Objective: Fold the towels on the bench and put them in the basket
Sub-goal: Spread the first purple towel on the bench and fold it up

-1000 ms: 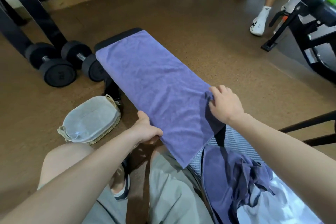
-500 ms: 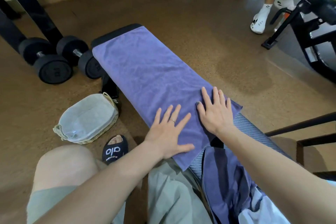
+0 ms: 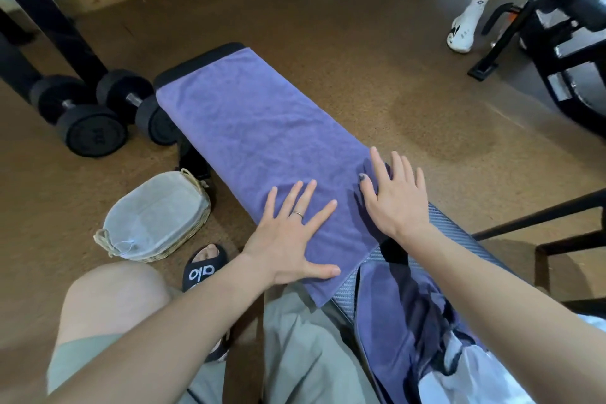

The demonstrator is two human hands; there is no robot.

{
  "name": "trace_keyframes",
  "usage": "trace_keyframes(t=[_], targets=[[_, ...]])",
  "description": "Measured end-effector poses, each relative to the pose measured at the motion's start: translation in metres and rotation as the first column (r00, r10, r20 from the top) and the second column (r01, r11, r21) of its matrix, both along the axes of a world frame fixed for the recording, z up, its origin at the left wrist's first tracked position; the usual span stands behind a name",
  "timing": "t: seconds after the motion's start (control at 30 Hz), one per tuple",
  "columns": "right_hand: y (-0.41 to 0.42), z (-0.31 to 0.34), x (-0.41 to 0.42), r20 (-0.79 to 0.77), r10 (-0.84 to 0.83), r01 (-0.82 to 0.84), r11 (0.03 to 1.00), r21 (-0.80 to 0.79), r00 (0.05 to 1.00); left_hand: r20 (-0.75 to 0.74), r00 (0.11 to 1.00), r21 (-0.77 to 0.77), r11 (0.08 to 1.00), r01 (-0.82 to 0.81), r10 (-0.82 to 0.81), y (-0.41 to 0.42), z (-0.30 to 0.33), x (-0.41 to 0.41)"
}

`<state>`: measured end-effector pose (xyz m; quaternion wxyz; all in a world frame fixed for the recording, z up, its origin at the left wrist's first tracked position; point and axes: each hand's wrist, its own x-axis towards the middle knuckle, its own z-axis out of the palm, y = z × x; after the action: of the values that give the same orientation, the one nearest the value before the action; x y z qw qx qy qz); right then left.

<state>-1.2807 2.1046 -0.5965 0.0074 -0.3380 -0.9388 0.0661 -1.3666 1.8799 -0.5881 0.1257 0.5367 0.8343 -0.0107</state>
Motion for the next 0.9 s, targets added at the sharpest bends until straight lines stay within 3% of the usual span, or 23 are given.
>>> trace_keyframes(t=[0.1,0.2,0.3,0.47,0.73,0.9], targets=[[-0.005,-0.008,0.0,0.094,0.011,-0.005,0.998,-0.064,0.996,-0.022,0.998,-0.092,0.995,0.048,-0.05,-0.003,-0.008,0.006],[-0.005,-0.004,-0.007,0.101,-0.018,0.019,1.0,-0.005,0.995,0.045,0.998,-0.086,0.996,0.037,-0.033,-0.002,-0.004,0.0],[-0.006,0.013,-0.044,-0.037,0.124,-0.121,0.991,0.059,0.992,0.137,0.979,0.016,0.988,-0.154,0.15,0.001,0.008,-0.031],[-0.02,0.019,-0.131,-0.035,0.304,-0.304,0.953,0.0,0.952,0.021,0.927,0.026,0.926,-0.376,0.376,-0.004,0.013,-0.117],[-0.02,-0.012,-0.176,0.109,0.322,-0.322,0.947,-0.022,0.94,0.041,0.933,-0.067,0.933,-0.355,0.358,-0.012,-0.007,-0.169],[-0.019,0.005,-0.203,-0.052,0.369,-0.368,0.93,0.019,0.928,-0.025,0.886,0.151,0.878,-0.454,0.463,0.003,0.006,-0.203]])
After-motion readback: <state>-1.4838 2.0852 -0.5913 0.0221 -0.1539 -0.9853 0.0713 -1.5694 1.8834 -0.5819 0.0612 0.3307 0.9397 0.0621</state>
